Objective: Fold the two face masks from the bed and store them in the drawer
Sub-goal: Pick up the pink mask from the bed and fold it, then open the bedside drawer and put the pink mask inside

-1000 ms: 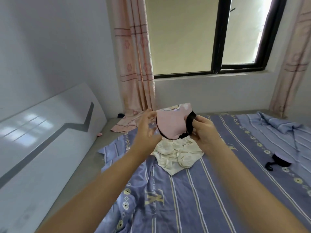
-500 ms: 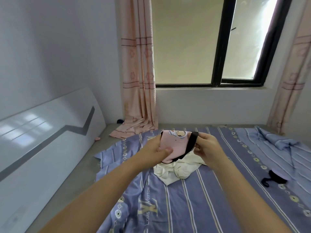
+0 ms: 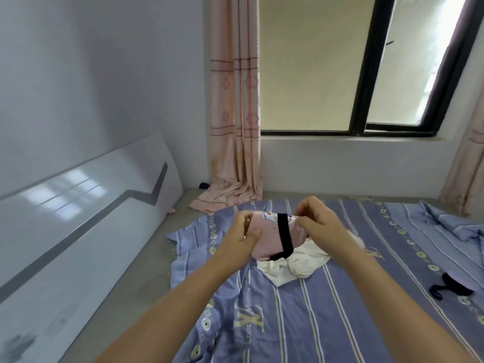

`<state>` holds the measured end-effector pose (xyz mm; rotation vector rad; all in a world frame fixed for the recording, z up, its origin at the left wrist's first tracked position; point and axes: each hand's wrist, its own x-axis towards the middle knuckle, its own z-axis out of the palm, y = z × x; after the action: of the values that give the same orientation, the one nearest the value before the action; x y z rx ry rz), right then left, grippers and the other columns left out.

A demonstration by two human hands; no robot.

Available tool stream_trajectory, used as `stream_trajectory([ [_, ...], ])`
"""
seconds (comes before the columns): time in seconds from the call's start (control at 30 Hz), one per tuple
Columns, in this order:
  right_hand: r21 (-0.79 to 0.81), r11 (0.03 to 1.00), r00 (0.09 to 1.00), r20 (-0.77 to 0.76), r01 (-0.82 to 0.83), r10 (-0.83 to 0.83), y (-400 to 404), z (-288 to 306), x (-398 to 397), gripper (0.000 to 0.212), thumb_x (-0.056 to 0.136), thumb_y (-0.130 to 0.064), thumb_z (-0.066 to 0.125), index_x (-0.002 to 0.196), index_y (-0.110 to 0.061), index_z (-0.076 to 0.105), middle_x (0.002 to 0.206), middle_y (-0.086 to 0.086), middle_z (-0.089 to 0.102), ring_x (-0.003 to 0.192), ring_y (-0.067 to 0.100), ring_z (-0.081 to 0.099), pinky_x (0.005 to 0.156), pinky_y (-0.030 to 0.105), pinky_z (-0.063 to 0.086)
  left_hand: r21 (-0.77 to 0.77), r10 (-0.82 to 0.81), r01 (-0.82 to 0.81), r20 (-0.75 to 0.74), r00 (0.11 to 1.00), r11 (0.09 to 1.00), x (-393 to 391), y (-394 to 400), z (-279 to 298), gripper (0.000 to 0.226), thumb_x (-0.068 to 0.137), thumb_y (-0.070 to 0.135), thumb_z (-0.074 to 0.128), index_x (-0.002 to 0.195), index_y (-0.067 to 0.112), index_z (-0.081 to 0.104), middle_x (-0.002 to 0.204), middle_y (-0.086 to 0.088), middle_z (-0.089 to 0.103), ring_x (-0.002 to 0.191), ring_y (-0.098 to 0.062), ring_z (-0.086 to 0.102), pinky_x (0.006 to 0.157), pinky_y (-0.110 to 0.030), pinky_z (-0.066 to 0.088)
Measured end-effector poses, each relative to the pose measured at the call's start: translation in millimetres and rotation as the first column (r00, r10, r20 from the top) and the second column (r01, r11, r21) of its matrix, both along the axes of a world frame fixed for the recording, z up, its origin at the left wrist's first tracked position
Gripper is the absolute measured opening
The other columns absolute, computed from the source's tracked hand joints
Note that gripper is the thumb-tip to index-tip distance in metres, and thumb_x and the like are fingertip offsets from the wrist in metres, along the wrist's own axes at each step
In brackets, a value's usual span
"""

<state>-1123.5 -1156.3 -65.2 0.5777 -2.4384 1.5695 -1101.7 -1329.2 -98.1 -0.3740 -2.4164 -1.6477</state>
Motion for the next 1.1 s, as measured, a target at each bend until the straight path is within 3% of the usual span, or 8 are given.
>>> stream_trajectory([
  [0.1,0.19,0.977,0.995,-0.024,-0.095,0.101,-32.4,-9.0,9.6,0.032,0.079,0.005,0.053,0.063,-0.023,0.049,0.065,-0.006,0.051,0.059,0.007,0.047,0.051,0.004,0.037,-0.031,0.133,-0.132,0.007,0.991,0.991,22.4,-32.4,-2.4,0.038,0.089,0.002,0.048,0.121,0.021,0.039,0.078,0.005,0.05,0.067,0.001,0.052,0.058,-0.008,0.044],
  [0.23,0.378,0.876,0.946,-0.004,-0.298,0.324,-91.8,-43.1,35.3,0.008,0.08,-0.001,0.056,0.082,-0.005,0.062,0.081,0.009,0.061,0.075,0.021,0.054,0.054,0.02,0.032,-0.17,0.414,-0.401,0.046,0.909,0.9,88.0,-78.8,-30.2,0.017,0.085,0.005,0.055,0.101,0.012,0.058,0.084,0.005,0.056,0.079,-0.016,0.051,0.059,-0.008,0.039],
  [0.3,0.514,0.753,0.877,-0.002,-0.411,0.48,-132.0,-73.3,58.0,0.017,0.084,-0.005,0.054,0.098,0.001,0.062,0.101,0.019,0.065,0.092,0.028,0.057,0.064,0.022,0.032,-0.215,0.592,-0.563,0.106,0.799,0.798,145.0,-98.9,-60.5,0.017,0.083,0.008,0.057,0.1,0.011,0.06,0.086,0.002,0.06,0.082,-0.021,0.055,0.056,-0.005,0.039],
  [0.43,0.664,0.437,0.657,0.109,-0.607,0.746,-206.4,-140.2,143.4,0.037,0.092,-0.016,0.045,0.127,-0.004,0.044,0.137,0.017,0.047,0.122,0.032,0.045,0.099,0.038,0.035,-0.321,0.872,-0.814,0.255,0.418,0.484,283.9,-120.5,-123.3,0.034,0.085,0.011,0.058,0.119,0.006,0.054,0.116,-0.018,0.062,0.106,-0.029,0.056,0.078,-0.023,0.037],
  [0.53,0.694,0.175,0.411,0.188,-0.698,0.892,-246.4,-187.6,231.0,0.042,0.094,-0.016,0.042,0.133,-0.004,0.035,0.145,0.018,0.035,0.13,0.032,0.035,0.106,0.04,0.028,-0.464,0.944,-0.844,0.298,0.139,0.27,398.7,-125.2,-161.8,0.023,0.085,0.013,0.058,0.101,-0.002,0.063,0.106,-0.025,0.067,0.1,-0.034,0.06,0.075,-0.031,0.036],
  [0.7,0.756,-0.038,0.171,0.197,-0.654,0.965,-292.3,-251.0,365.0,0.039,0.09,-0.015,0.043,0.125,0.001,0.041,0.137,0.02,0.041,0.13,0.028,0.034,0.104,0.034,0.024,-0.529,0.873,-0.84,0.348,-0.341,-0.117,570.4,-121.5,-201.1,0.023,0.084,0.016,0.06,0.094,-0.004,0.063,0.101,-0.027,0.061,0.093,-0.037,0.056,0.064,-0.024,0.03],
  [0.87,0.738,-0.116,0.223,0.344,-0.665,0.912,-337.5,-316.3,457.3,0.026,0.087,-0.012,0.046,0.106,0.004,0.052,0.118,0.024,0.054,0.115,0.032,0.045,0.096,0.037,0.035,-0.59,0.68,-0.771,0.464,-0.568,-0.241,698.7,-144.1,-263.9,0.021,0.085,0.015,0.055,0.089,-0.003,0.064,0.1,-0.028,0.066,0.092,-0.038,0.061,0.066,-0.028,0.035],
  [1.1,0.651,0.048,0.545,0.591,-0.758,0.595,-423.6,-420.6,532.2,0.032,0.087,-0.01,0.048,0.115,0.006,0.048,0.122,0.028,0.054,0.111,0.041,0.051,0.092,0.044,0.043,-0.586,0.634,-0.792,0.549,-0.545,-0.172,794.1,-223.2,-376.0,0.017,0.084,0.012,0.058,0.078,-0.004,0.062,0.089,-0.026,0.062,0.096,-0.038,0.058,0.072,-0.037,0.041],
])
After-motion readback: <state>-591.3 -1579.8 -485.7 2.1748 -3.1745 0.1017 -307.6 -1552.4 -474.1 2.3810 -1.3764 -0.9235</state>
